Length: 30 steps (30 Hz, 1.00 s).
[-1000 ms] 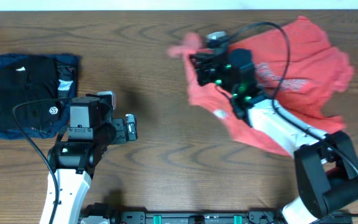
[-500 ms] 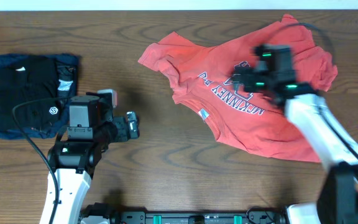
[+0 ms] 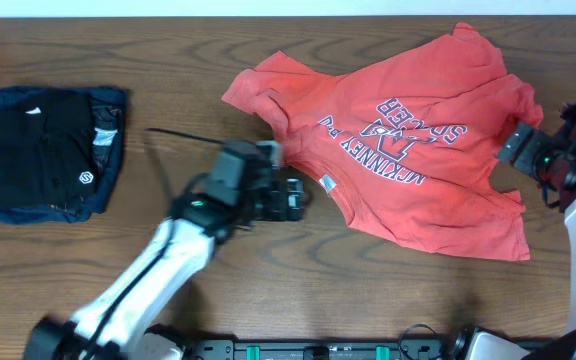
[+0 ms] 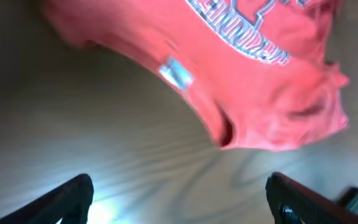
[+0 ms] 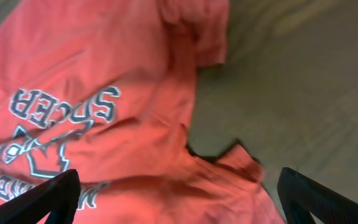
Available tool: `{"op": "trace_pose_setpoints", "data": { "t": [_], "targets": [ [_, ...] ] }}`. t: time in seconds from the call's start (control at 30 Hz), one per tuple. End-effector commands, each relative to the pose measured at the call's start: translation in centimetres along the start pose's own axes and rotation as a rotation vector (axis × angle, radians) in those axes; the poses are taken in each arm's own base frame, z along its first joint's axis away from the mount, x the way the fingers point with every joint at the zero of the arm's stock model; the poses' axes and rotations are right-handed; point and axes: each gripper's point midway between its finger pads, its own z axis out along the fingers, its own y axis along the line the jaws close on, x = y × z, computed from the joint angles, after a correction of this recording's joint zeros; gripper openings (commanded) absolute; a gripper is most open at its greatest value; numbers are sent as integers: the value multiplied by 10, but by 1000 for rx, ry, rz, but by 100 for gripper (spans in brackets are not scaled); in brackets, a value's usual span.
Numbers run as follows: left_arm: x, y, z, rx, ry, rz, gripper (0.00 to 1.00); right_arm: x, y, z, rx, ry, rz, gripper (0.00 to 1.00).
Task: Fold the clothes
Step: 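Grasp the shirt's left sleeve edge with the left gripper and spread it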
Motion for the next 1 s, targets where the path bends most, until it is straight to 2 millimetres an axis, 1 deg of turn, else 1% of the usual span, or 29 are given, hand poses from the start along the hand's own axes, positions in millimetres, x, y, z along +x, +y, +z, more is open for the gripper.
{"op": "trace_pose_setpoints", "data": {
  "t": [0.0,0.1,0.17,0.27,0.37,0.43,0.47,0.5,0.53,0.6,0.63,0.7,0.8,0.9,0.97],
  "targets": [
    [20,-13,31,10,86,-228,90,-6,1,-6,-5,-20,-17,99],
    [39,-22,63,11,142,-325,90,-6,1,-6,-8,-19,-17,99],
    [47,-27,78,20,160,-347,90,-6,1,-6,-8,-19,-17,99],
    [52,-38,103,59,157,-344,85,-5,2,-6,-8,-19,-17,99],
    [52,-45,121,86,126,-328,76,-5,2,-6,-8,-19,-17,99],
    [53,-46,130,85,104,-314,72,-6,2,-6,-8,-19,-17,99],
    [54,-45,134,79,93,-306,68,-5,2,-6,-8,-19,-17,99],
    [55,-44,137,73,85,-302,61,-5,2,-6,-8,-19,-17,99],
    [55,-42,139,66,80,-301,50,-5,2,-6,-8,-19,-17,99],
    [54,-40,139,60,75,-302,19,-5,2,-6,-8,-19,-17,99],
    [52,-40,138,61,71,-301,6,-5,2,-6,-8,-18,-17,99],
    [46,-34,135,53,60,-287,6,-5,1,-6,-7,-16,-17,99],
    [27,-8,121,1,34,-211,6,-3,1,-6,-5,-10,-17,99],
    [-5,34,94,-71,-19,-195,6,-3,1,-6,-5,-7,-17,99],
    [-35,68,67,-113,-91,-253,6,-2,1,-6,-4,-3,-16,99]
  ]
}}
